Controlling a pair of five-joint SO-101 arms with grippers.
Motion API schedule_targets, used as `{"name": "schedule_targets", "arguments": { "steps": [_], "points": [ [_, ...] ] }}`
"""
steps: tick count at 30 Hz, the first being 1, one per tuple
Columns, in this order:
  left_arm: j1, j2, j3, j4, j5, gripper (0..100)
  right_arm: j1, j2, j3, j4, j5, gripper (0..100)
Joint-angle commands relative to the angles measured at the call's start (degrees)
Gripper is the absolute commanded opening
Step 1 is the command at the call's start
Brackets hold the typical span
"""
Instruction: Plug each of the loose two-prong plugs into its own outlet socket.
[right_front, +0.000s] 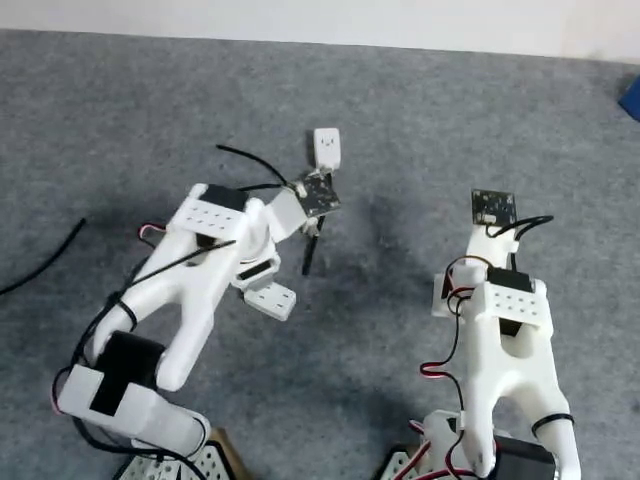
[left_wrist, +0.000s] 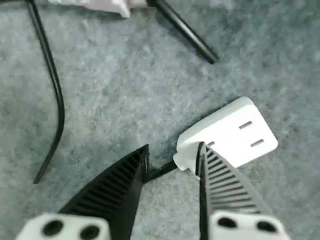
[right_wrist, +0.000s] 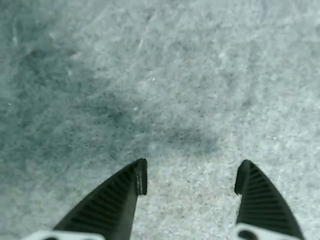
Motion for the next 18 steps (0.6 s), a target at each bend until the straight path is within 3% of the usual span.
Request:
{"name": "schedule_targets", "arguments": {
  "steps": [1,11,18],
  "points": [
    [1.1,5.1,0.7,-0.8,0.4,18,-0.4,-0.1,-0.2,-0.7,0.7,28.9],
    [0.0,-0.4,-1.1,-1.0,1.3,18,-0.4,-0.6,-0.6,-0.7,0.7,28.9],
    [-0.8,-11.9,-6.9,9.4,2.8,19,-5.1,0.0,-6.1,5.3,0.4,28.9]
  ]
}}
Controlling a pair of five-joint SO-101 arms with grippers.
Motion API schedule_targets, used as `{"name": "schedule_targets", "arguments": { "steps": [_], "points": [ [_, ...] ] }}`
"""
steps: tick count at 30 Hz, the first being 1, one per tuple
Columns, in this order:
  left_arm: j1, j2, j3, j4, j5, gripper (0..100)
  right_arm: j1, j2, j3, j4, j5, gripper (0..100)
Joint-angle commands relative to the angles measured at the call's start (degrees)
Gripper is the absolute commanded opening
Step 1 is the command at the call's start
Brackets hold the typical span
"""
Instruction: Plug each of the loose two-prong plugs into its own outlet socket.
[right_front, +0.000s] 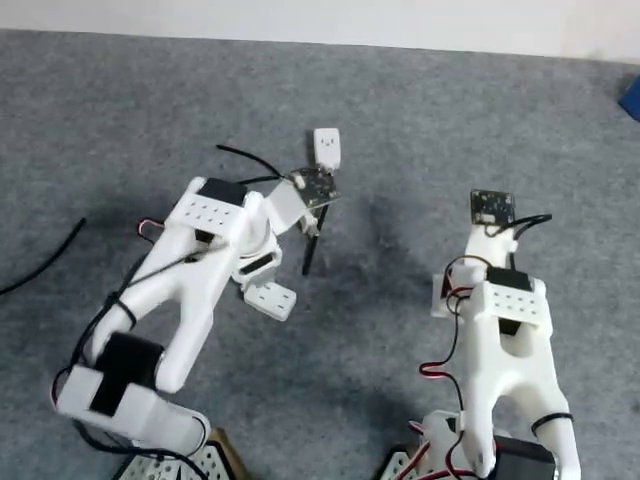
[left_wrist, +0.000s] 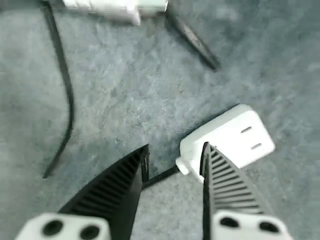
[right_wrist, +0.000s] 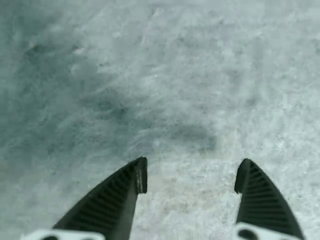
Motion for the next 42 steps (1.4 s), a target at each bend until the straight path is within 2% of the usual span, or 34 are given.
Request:
{"name": "schedule_targets", "arguments": {
  "steps": [1,5,7,9,11,14,16,20,26,30,32,37,42],
  "points": [
    [-0.4,-5.9,-3.3,5.2,0.6,19,-3.1,-0.2,-5.7,4.2,0.4,28.9],
    [-1.8,-9.1,-3.8,7.2,1.0,18,-5.1,-0.2,-11.1,7.3,0.3,28.9],
    [-4.4,-9.5,-3.7,7.0,4.6,18,-6.7,-0.1,-14.8,8.7,0.3,28.9],
    [-8.2,-9.5,-3.4,5.2,12.6,18,-9.1,0.7,-19.6,10.2,-1.5,28.9],
    [-12.1,-9.5,-2.3,2.4,23.8,18,-12.1,4.2,-27.1,12.7,-2.9,28.9],
    [-16.6,-9.7,1.5,-3.4,38.9,18,-18.7,14.1,-40.7,16.7,-3.3,28.9],
    [-16.7,-9.6,6.4,-9.0,44.7,18,-22.8,22.4,-50.0,18.7,-3.3,28.9],
    [-18.0,-9.9,12.9,-18.8,45.9,18,-27.9,40.1,-70.2,23.8,-2.8,28.9],
    [-21.2,-9.5,14.0,-19.3,46.0,18,-30.4,64.9,-102.0,34.4,5.8,28.9],
    [-21.7,-9.5,14.0,-19.4,46.0,19,-31.2,77.6,-122.9,41.2,15.3,28.9],
    [-21.6,-9.5,14.1,-19.4,46.0,19,-31.4,82.4,-131.0,43.7,17.5,28.9],
    [-21.6,-7.7,14.3,-19.6,45.8,19,-31.8,90.4,-143.5,46.5,17.3,28.9],
    [-21.6,-3.4,11.6,-20.0,45.8,19,-36.3,91.9,-144.2,49.5,15.4,28.9]
  ]
}}
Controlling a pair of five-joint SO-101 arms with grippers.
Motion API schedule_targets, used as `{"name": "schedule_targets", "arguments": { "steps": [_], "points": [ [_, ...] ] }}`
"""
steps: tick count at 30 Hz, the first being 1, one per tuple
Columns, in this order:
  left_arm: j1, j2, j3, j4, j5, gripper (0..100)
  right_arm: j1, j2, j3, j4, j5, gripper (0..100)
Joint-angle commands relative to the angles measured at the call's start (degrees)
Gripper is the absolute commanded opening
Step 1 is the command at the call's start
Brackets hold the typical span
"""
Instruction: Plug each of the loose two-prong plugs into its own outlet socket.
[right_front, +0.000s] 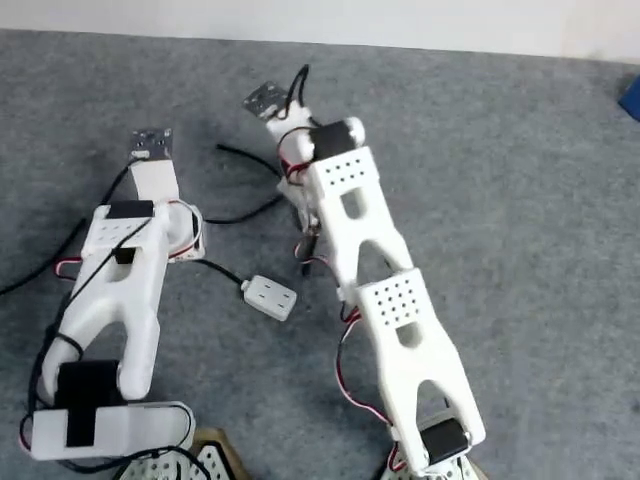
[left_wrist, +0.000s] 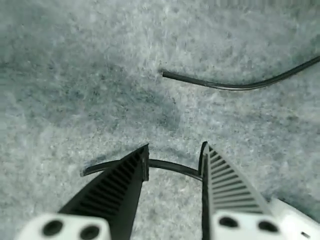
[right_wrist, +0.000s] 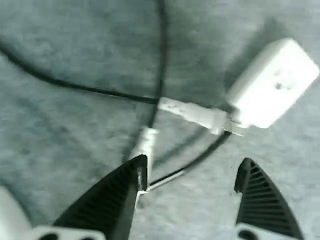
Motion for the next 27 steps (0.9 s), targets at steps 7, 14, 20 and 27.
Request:
{"name": "schedule_targets", "arguments": {
  "steps": [7,14,20,27],
  "points": [
    [-0.2,3.2,-4.5,-0.9,0.4,18,-4.5,0.5,-2.9,1.5,-3.4,28.9],
    [-0.2,3.2,-4.4,-0.9,0.4,18,-1.9,7.8,-3.5,-0.8,-3.0,28.9],
    [-0.1,3.2,-4.4,-0.9,0.4,18,-1.3,7.3,-3.6,-0.6,-3.1,28.6],
    [-0.1,3.2,-4.4,-0.9,0.4,18,-1.2,4.0,-3.0,1.9,-3.1,0.4]
  ]
}}
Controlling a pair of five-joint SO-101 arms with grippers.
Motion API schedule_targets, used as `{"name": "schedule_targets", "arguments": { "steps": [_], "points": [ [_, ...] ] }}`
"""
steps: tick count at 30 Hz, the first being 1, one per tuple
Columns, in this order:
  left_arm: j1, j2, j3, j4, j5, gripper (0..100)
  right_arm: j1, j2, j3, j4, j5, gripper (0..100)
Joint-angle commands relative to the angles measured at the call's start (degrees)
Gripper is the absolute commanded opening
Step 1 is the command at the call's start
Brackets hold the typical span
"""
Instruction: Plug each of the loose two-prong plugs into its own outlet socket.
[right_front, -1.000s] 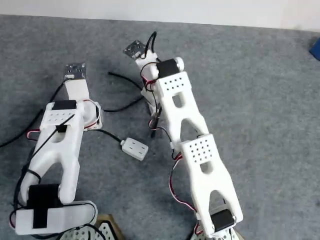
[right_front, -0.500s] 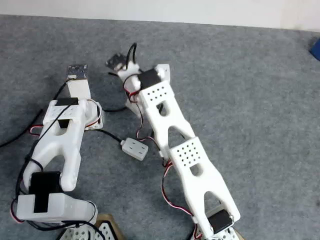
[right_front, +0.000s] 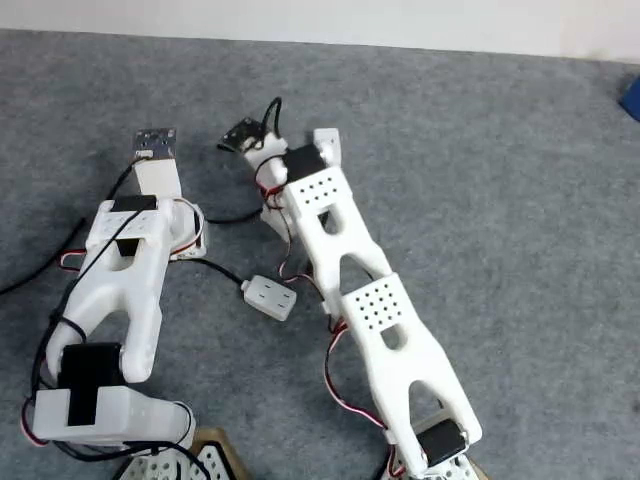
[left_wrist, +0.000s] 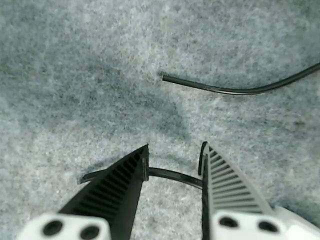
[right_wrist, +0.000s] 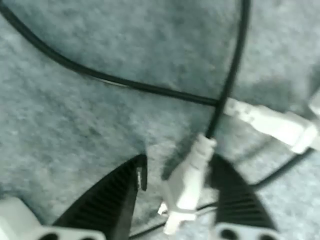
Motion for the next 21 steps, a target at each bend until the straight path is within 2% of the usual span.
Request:
{"name": "schedule_targets", "arguments": {
  "steps": [1,10,15,18,21],
  "points": [
    [-0.1,-0.4,-2.0,-0.8,0.4,18,1.4,-3.8,-1.2,1.2,-0.4,0.5],
    [1.1,-0.4,-1.8,-0.8,0.3,18,1.8,-6.9,-1.5,1.5,-1.0,0.5],
    [2.2,-0.1,-1.7,-0.8,-1.4,18,8.1,-16.7,-0.7,1.5,-6.0,0.5],
    [2.2,0.0,-1.7,-0.8,-1.6,18,13.9,-26.3,8.3,1.5,-6.0,0.5],
    [2.2,0.0,-1.8,-1.1,-1.7,18,17.8,-38.4,27.6,1.5,-5.6,0.5]
  ]
}}
